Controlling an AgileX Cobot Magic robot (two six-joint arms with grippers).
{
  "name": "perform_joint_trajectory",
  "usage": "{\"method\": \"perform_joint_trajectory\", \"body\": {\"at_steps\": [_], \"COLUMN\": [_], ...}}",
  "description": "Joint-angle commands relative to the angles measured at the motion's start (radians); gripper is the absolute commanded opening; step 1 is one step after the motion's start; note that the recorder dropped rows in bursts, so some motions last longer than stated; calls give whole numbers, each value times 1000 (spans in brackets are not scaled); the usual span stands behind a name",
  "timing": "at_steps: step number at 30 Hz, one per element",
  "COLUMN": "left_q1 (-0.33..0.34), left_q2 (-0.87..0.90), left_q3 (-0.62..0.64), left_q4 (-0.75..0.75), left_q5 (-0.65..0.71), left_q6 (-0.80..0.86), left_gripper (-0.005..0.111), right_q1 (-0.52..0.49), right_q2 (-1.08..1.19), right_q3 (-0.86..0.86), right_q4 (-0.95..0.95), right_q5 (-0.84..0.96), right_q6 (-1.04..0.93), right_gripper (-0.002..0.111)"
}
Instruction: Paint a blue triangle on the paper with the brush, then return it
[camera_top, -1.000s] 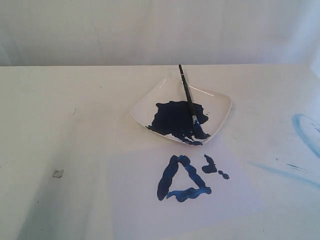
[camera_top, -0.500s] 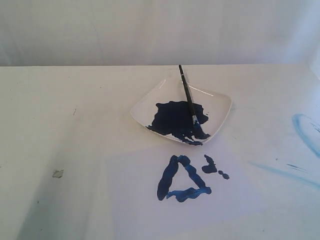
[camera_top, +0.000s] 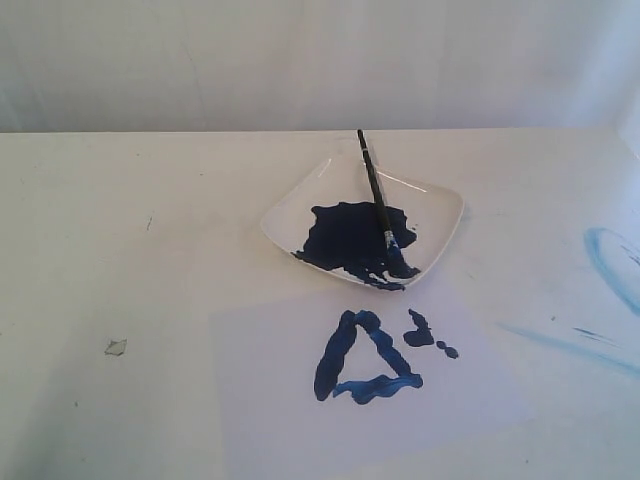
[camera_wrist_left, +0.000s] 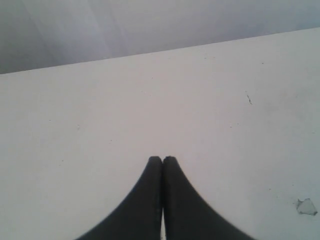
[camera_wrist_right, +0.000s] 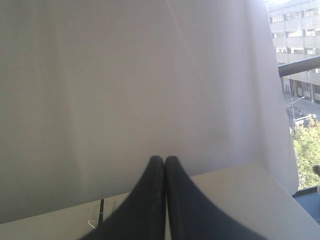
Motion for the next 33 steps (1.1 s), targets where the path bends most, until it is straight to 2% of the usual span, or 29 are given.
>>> {"method": "perform_joint_trajectory", "body": {"at_steps": [1,5,7,12,17,25,29,33], "left_q1": [20,20,20,20,7,5,-26,-26], "left_q2": [-160,-266,-308,-392,-436,-436,-436,-436], "left_q3": [82,134,134,134,134,134,134,134], "left_q4": [5,5,5,9,4,9,9,9], "left_q5": [26,36,137,252,445,445,445,443], "left_q6": [-4,-39,-42,-17,-36,-43,-43,-43], "left_gripper": [0,0,0,0,0,0,0,0], "right_q1": [-5,-5,-5,-5,-5,-5,-5,-5], "right_q2": [4,4,4,4,4,4,4,4], "right_q3": [4,4,4,4,4,4,4,4], "right_q4": [5,5,5,5,5,5,5,5], "right_q5": [-2,-2,-2,-2,-2,-2,-2,-2], "right_q6": [-9,-9,-9,-9,-9,-9,-9,-9], "right_gripper": [0,0,0,0,0,0,0,0]}}
